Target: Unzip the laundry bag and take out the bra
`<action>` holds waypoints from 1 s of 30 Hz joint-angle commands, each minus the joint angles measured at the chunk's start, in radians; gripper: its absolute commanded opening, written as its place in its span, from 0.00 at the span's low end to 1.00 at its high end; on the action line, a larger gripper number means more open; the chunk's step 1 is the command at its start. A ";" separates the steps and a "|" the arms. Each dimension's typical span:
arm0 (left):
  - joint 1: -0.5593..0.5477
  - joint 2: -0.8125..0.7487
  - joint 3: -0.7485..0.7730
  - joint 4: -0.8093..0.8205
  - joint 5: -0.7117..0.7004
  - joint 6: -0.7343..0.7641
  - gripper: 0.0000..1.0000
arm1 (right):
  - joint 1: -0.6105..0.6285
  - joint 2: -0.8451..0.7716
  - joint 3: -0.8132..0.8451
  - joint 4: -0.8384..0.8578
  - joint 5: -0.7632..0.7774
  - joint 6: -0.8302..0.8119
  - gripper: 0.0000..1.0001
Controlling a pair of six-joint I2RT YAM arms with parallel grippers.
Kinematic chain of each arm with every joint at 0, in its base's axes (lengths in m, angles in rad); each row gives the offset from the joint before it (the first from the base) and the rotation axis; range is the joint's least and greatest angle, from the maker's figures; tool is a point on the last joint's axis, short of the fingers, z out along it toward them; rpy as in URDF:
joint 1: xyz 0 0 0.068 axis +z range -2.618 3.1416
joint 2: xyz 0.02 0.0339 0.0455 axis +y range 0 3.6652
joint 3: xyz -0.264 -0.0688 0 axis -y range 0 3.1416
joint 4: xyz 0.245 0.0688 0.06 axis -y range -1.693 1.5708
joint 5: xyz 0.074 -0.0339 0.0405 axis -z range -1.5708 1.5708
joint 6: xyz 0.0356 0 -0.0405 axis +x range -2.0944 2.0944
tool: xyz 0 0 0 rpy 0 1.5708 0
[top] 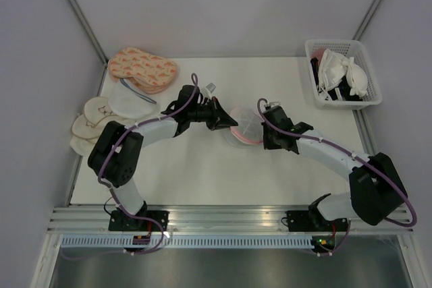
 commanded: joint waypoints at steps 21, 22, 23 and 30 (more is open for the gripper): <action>0.068 -0.081 0.016 -0.111 -0.099 0.197 1.00 | -0.017 -0.012 0.024 0.000 0.268 0.031 0.00; 0.068 -0.088 -0.014 -0.111 -0.120 0.191 1.00 | -0.017 -0.002 0.019 -0.005 0.280 0.040 0.00; 0.065 -0.092 -0.028 -0.108 -0.130 0.190 1.00 | -0.018 0.008 0.016 -0.011 0.283 0.046 0.00; 0.064 -0.058 -0.102 -0.065 -0.117 0.194 0.98 | -0.026 0.111 0.062 -0.097 0.334 0.117 0.88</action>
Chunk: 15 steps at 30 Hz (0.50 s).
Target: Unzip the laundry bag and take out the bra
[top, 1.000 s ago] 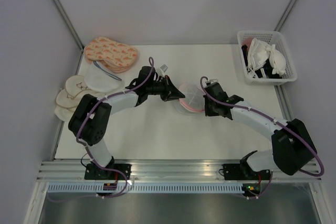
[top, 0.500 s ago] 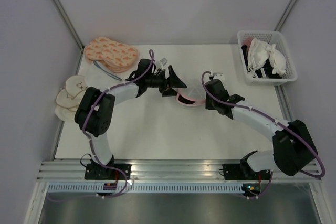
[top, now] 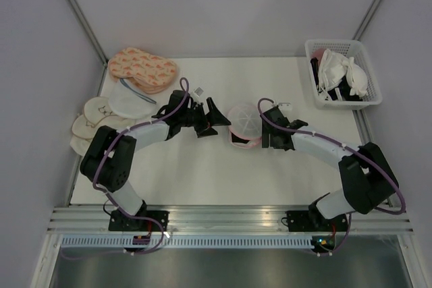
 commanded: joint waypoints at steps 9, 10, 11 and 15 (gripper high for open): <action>0.001 -0.071 -0.107 0.038 -0.058 0.051 0.98 | 0.014 -0.235 0.142 -0.153 -0.133 -0.089 0.98; 0.002 -0.088 -0.122 0.039 -0.058 0.045 0.98 | 0.014 -0.230 0.188 -0.177 -0.147 -0.099 0.98; 0.005 -0.132 -0.132 0.042 -0.061 0.042 0.98 | 0.022 -0.226 0.208 -0.210 -0.186 -0.117 0.98; 0.024 -0.247 -0.195 0.049 -0.086 0.024 0.98 | 0.063 -0.204 0.268 -0.192 -0.249 -0.152 0.98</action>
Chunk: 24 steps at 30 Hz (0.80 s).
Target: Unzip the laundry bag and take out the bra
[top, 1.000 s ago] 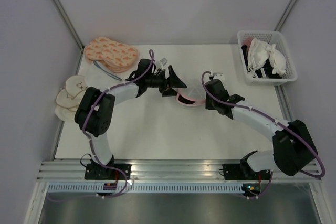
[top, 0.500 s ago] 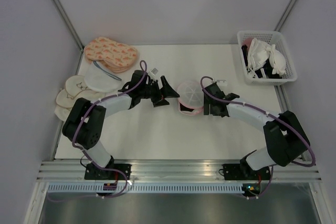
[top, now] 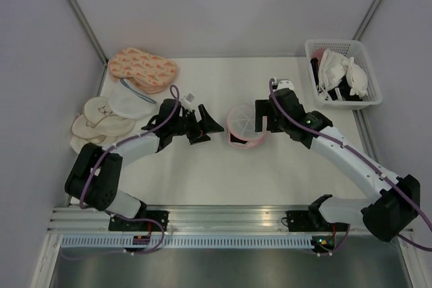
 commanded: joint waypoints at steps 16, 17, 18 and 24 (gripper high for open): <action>0.053 -0.403 -0.212 -0.034 -0.114 -0.055 0.99 | 0.255 0.497 0.419 -0.060 0.086 -0.098 0.98; 0.054 -0.428 -0.218 -0.038 -0.116 -0.057 0.99 | 0.267 0.515 0.430 -0.080 0.135 -0.089 0.98; 0.057 -0.433 -0.225 -0.043 -0.111 -0.055 0.99 | 0.272 0.551 0.439 -0.091 0.158 -0.083 0.97; 0.071 -0.442 -0.241 -0.031 -0.082 -0.059 0.99 | 0.302 0.628 0.493 -0.163 0.318 -0.039 0.80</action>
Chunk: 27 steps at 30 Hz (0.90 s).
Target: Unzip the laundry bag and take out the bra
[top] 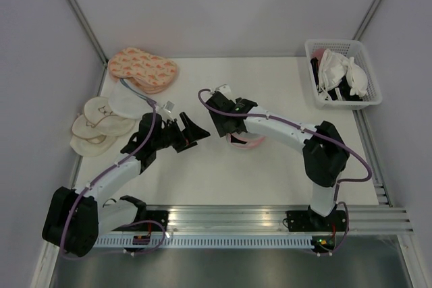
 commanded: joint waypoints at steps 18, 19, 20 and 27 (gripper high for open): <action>0.008 0.016 -0.015 0.061 0.049 -0.030 0.99 | 0.025 -0.140 -0.012 -0.165 0.382 0.163 0.37; 0.008 0.017 -0.013 0.060 0.049 -0.030 0.99 | 0.024 -0.152 -0.017 -0.184 0.401 0.176 0.33; 0.008 0.019 -0.006 0.061 0.052 -0.030 0.99 | 0.024 -0.177 -0.020 -0.195 0.442 0.207 0.30; -0.015 0.083 0.093 0.077 0.102 -0.013 0.98 | -0.045 -0.292 -0.141 -0.300 0.566 0.382 0.00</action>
